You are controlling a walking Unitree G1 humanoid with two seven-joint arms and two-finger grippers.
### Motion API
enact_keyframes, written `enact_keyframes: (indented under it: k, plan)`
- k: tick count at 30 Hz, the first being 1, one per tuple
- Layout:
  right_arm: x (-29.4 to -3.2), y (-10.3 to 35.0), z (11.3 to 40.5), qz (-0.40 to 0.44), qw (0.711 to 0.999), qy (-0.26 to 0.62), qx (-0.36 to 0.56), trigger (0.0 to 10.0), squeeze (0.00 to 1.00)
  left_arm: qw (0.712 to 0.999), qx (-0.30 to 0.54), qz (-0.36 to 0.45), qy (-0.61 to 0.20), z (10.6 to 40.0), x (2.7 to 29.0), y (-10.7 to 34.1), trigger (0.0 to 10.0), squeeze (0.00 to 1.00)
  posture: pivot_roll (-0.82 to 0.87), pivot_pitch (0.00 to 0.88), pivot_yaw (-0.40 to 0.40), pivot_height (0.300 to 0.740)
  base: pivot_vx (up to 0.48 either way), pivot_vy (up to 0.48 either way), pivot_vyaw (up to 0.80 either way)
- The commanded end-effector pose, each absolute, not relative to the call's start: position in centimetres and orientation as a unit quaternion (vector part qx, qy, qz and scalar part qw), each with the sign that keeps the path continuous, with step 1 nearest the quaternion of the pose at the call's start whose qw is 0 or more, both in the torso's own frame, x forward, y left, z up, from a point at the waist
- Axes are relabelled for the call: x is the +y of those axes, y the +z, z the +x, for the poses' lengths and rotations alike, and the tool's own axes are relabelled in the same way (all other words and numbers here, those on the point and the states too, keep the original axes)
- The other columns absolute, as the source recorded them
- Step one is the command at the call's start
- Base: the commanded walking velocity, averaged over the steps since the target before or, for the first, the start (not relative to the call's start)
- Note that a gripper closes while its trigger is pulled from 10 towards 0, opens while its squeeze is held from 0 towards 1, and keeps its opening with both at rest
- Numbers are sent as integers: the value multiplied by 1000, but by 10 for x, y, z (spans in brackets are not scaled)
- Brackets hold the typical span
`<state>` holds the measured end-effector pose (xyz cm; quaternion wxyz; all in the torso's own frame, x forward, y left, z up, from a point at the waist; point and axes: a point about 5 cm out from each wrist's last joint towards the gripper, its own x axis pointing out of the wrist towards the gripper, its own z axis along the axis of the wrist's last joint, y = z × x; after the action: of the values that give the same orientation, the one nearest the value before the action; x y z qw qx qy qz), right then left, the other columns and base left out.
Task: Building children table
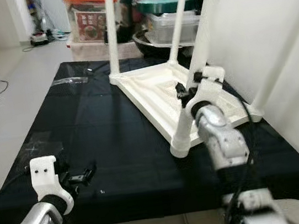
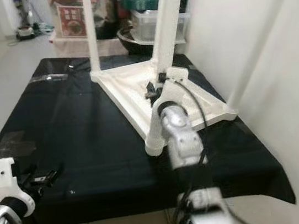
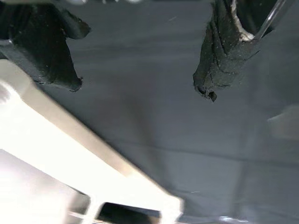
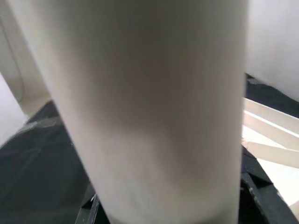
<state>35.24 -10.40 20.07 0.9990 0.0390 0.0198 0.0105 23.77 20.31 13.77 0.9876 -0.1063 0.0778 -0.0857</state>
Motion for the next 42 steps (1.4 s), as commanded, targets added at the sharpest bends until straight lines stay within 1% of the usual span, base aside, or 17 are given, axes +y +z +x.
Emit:
enact_keyframes:
  k: [1, 4, 5, 9, 10, 15, 18, 22, 26, 31, 32, 33, 34, 35, 38, 41, 42]
  plan:
    - [-104, 174, 348, 32, 996, -8, 81, 9176, 0, 986, 87, -110, -87, 238, 201, 134, 10000, 0, 128, 0, -118, 740, 0, 0, 0]
    - [-82, 183, 358, 79, 993, 32, 80, 10000, 0, 986, 89, -111, -86, 240, 200, 134, 10000, 0, 124, 0, -118, 740, 0, 0, 0]
    - [-83, 190, 361, 97, 992, 38, 64, 10000, 1000, 986, 89, -112, -86, 240, 200, 134, 10000, 0, 124, 0, -119, 740, 0, 0, 0]
    - [-91, 206, 366, 115, 992, 41, 31, 10000, 1000, 986, 88, -113, -86, 240, 200, 134, 10000, 0, 125, 0, -121, 740, 0, 0, 0]
    - [-100, 223, 372, 117, 991, 59, -8, 10000, 0, 986, 88, -115, -86, 240, 200, 134, 10000, 0, 124, 0, -123, 740, 0, 0, 0]
    - [-108, 271, 373, 120, 957, 244, -100, 10000, 0, 985, 87, -118, -87, 240, 200, 134, 10000, 0, 124, 0, -125, 740, 0, 0, 0]
    - [-101, 267, 355, 75, 889, 441, -92, 10000, 0, 985, 86, -120, -88, 240, 200, 134, 10000, 0, 130, 0, -124, 740, 0, 0, 0]
    - [-98, 256, 347, 48, 855, 511, -71, 10000, 0, 985, 87, -120, -90, 240, 200, 134, 10000, 0, 138, 0, -127, 740, 0, 0, 0]
    - [-79, 228, 331, -4, 783, 622, -28, 10000, 0, 985, 89, -117, -90, 240, 200, 134, 10000, 0, 154, 0, -130, 740, 0, 0, 0]
    - [-64, 223, 329, -16, 759, 650, -28, 10000, 0, 985, 92, -116, -90, 239, 202, 133, 10000, 0, 165, 0, -134, 740, 0, 0, 0]
    - [-64, 223, 329, -16, 759, 650, -28, 10000, 0, 985, 92, -116, -90, 239, 202, 133, 10000, 0, 165, 0, -134, 740, 0, 0, 0]
    - [-56, 229, 339, 3, 781, 623, -45, 4431, 0, 985, 92, -117, -91, 239, 203, 133, 10000, 0, 166, 0, -137, 740, 0, 0, 0]
    - [-56, 229, 339, 3, 781, 623, -45, 4431, 0, 985, 92, -117, -91, 239, 203, 133, 10000, 0, 166, 0, -137, 740, 0, 0, 0]
    - [-55, 233, 344, 14, 799, 599, -56, 0, 0, 985, 92, -117, -91, 239, 204, 133, 10000, 0, 166, 0, -137, 740, 0, 0, 0]
    - [-58, 235, 355, 17, 842, 535, -70, 0, 0, 985, 91, -118, -90, 239, 204, 133, 10000, 0, 162, 0, -138, 740, 0, 0, 0]
    - [-85, 217, 381, 15, 965, 261, -17, 0, 0, 985, 91, -120, -89, 238, 205, 133, 10000, 0, 153, 0, -133, 740, 0, 0, 0]
    - [-98, 210, 384, 16, 984, 176, 6, 0, 0, 985, 91, -120, -90, 238, 205, 133, 10000, 0, 153, 0, -133, 740, 0, 0, 0]
